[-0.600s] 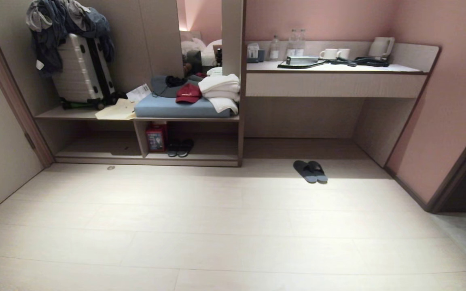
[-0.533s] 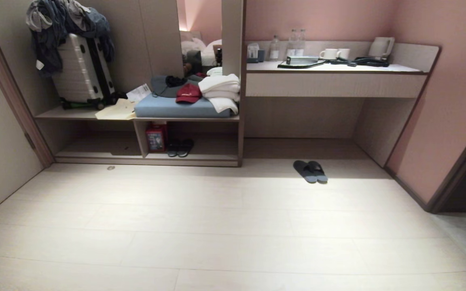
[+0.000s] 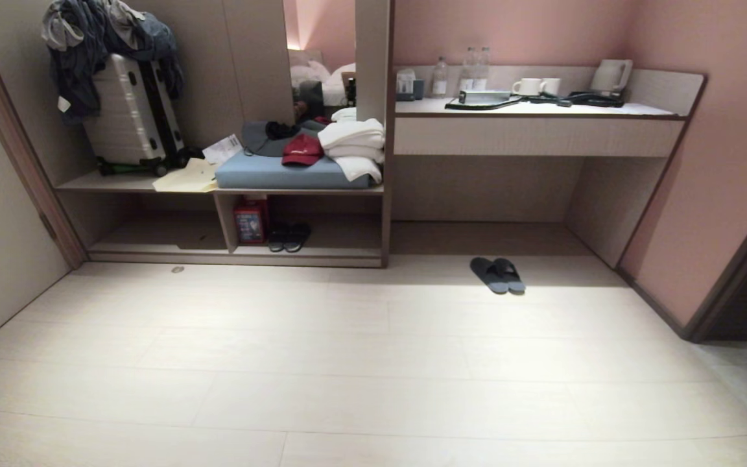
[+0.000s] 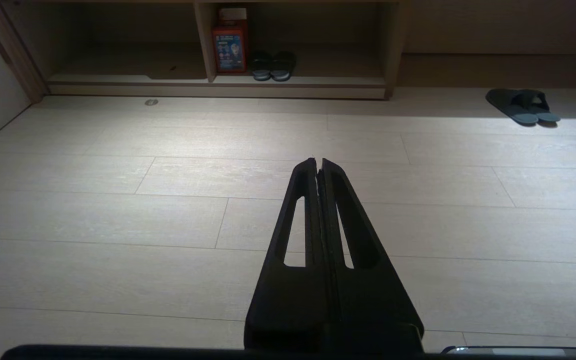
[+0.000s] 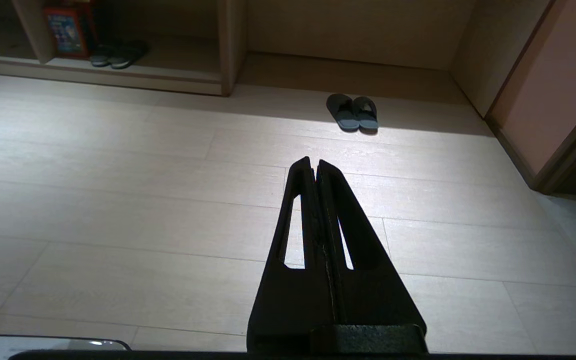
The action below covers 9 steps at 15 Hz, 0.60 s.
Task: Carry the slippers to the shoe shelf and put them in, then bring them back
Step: Pick up the slippers on the floor
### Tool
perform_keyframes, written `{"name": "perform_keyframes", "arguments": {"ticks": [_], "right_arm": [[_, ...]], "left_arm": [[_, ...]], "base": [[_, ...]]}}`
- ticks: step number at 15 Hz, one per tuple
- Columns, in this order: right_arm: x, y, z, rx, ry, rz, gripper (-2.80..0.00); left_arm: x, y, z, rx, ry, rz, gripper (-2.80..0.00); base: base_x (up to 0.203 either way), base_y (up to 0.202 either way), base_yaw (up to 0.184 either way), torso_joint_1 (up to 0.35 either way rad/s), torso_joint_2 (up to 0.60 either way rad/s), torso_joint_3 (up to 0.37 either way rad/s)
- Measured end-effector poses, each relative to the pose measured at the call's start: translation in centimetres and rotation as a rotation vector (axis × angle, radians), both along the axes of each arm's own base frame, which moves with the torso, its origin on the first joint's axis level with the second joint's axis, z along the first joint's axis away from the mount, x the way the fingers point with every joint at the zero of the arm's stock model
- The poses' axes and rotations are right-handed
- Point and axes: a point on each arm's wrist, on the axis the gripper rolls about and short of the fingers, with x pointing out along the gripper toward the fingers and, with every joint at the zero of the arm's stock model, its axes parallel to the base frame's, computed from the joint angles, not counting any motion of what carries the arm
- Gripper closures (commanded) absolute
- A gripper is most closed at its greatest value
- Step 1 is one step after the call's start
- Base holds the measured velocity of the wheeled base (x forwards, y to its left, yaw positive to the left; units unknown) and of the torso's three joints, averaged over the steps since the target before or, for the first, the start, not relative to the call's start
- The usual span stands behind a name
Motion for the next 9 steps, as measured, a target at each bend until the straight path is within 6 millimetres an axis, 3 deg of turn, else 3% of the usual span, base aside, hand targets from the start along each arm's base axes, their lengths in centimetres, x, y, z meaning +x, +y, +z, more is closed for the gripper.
{"name": "perform_keyframes", "arguments": {"ticks": [2, 9], "right_arm": [[0.0, 0.0, 0.0, 0.001, 0.0, 0.0, 0.0], [0.0, 0.0, 0.0, 0.004, 0.0, -0.002, 0.0]], "left_arm": [[0.0, 0.0, 0.0, -0.001, 0.0, 0.0, 0.0], [0.0, 0.0, 0.0, -0.003, 0.0, 0.001, 0.0]], "base": [[0.095, 0.0, -0.002, 0.002, 0.0, 0.001], [0.196, 0.0, -0.001, 0.002, 0.0, 0.002]]}}
